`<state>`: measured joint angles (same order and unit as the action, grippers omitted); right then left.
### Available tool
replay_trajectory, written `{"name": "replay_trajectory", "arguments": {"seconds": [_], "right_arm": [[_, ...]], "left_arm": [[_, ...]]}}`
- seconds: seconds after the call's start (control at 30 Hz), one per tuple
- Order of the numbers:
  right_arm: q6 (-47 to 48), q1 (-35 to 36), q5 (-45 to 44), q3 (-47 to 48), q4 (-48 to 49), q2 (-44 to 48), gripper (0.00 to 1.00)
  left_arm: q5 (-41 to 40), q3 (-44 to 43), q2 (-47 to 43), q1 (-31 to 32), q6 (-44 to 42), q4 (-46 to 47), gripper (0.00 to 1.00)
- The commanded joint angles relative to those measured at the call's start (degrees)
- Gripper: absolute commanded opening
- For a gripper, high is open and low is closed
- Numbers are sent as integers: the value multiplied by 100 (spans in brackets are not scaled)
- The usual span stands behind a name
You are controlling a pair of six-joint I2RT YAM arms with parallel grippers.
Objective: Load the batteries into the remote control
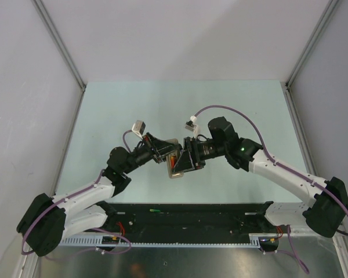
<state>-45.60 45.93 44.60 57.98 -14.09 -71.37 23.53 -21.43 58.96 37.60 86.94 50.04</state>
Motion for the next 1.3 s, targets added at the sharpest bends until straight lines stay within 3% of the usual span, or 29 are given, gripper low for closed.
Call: {"name": "replay_trajectory", "arguments": {"seconds": [0.0, 0.6, 0.8, 1.17, 1.2, 1.27], "right_arm": [[-98, -128, -356, 117, 371, -87, 50], [-203, -102, -224, 117, 547, -201, 19], [-291, -76, -241, 118, 591, -245, 0], [-256, -110, -488, 117, 346, -140, 0], [-230, -128, -479, 117, 319, -114, 15], [-212, -137, -487, 117, 293, -44, 29]], "left_arm": [[275, -107, -86, 195, 16, 471, 0], [380, -142, -7, 274, 34, 682, 0], [424, -160, 72, 353, 25, 761, 0], [328, -125, 72, 432, -1, 841, 0], [328, -116, 72, 432, -10, 841, 0], [275, -98, 54, 423, -19, 849, 0]]}}
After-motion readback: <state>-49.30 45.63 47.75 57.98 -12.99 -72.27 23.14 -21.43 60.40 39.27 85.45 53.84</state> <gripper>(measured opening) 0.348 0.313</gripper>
